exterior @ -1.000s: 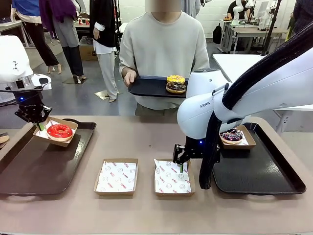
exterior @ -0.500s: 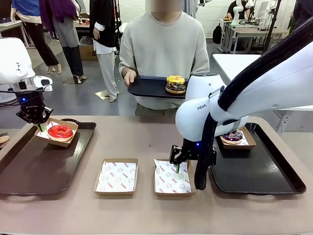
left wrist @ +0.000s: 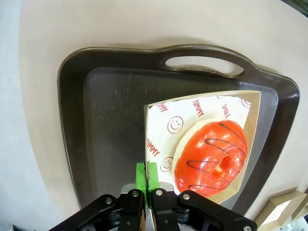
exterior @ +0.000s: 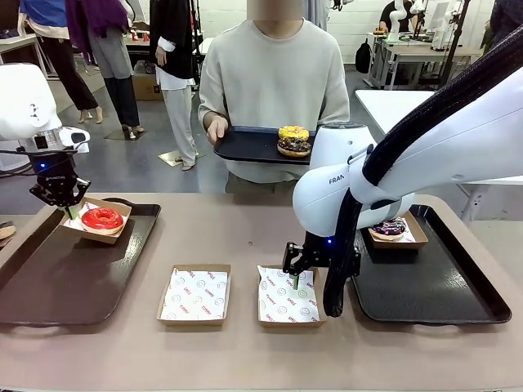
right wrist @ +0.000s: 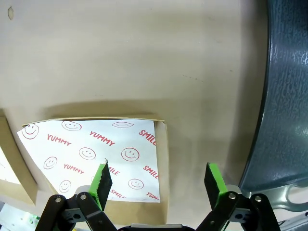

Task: Individually package the donuts and arrange them on the tray.
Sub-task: Place the picked Paper togo box on the Handle tray while simultaneously picking up another Paper togo box from the table with the other hand.

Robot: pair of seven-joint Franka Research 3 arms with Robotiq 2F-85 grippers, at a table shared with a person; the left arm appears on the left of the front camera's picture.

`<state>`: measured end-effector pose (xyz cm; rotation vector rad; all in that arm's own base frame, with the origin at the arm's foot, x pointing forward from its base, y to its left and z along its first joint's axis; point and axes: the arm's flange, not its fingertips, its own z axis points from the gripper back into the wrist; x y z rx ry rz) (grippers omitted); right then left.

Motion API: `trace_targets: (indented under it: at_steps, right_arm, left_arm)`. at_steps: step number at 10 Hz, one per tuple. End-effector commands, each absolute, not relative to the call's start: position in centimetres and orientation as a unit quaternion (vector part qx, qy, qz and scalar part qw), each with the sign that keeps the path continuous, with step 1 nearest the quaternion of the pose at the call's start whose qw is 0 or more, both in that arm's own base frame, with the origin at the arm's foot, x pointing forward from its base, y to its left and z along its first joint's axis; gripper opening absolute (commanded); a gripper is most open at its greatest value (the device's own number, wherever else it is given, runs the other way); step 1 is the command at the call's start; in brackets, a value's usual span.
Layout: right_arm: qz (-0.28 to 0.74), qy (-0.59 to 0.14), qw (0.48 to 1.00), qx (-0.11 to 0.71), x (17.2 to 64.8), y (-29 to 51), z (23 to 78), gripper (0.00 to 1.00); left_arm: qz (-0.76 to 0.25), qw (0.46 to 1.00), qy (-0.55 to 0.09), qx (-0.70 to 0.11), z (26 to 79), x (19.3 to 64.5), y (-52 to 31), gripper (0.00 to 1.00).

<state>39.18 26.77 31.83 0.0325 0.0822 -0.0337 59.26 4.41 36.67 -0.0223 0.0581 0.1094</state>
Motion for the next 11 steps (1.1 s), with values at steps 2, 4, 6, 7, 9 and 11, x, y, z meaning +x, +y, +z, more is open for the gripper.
trace_targets:
  at_steps: [2, 4, 6, 7, 9, 11]
  right_arm:
    - [-0.014, 0.037, 0.999, 0.031, 39.03, 26.71, 31.10, 0.51]
    - [-0.015, 0.039, 0.999, 0.030, 38.98, 26.78, 31.16, 0.00]
    - [-0.020, 0.037, 0.999, 0.025, 39.02, 26.87, 31.06, 0.00]
    - [-0.022, 0.038, 0.999, 0.024, 39.04, 26.86, 31.04, 0.14]
    - [-0.025, 0.035, 0.999, 0.021, 39.08, 26.95, 31.03, 0.00]
    - [-0.026, 0.033, 0.999, 0.017, 39.07, 27.10, 31.06, 0.00]
  left_arm:
    - [0.059, 0.998, 0.037, -0.004, 36.87, 59.97, 4.25, 0.08]
    - [0.058, 0.998, 0.036, -0.005, 36.92, 59.88, 4.36, 0.64]
    - [0.058, 0.998, 0.034, -0.006, 37.11, 59.75, 4.45, 1.00]
    - [0.057, 0.998, 0.034, -0.006, 37.19, 59.72, 4.42, 1.00]
    - [0.057, 0.998, 0.034, -0.007, 37.29, 59.64, 4.44, 0.97]
    - [0.058, 0.998, 0.033, -0.007, 37.37, 59.57, 4.46, 1.00]
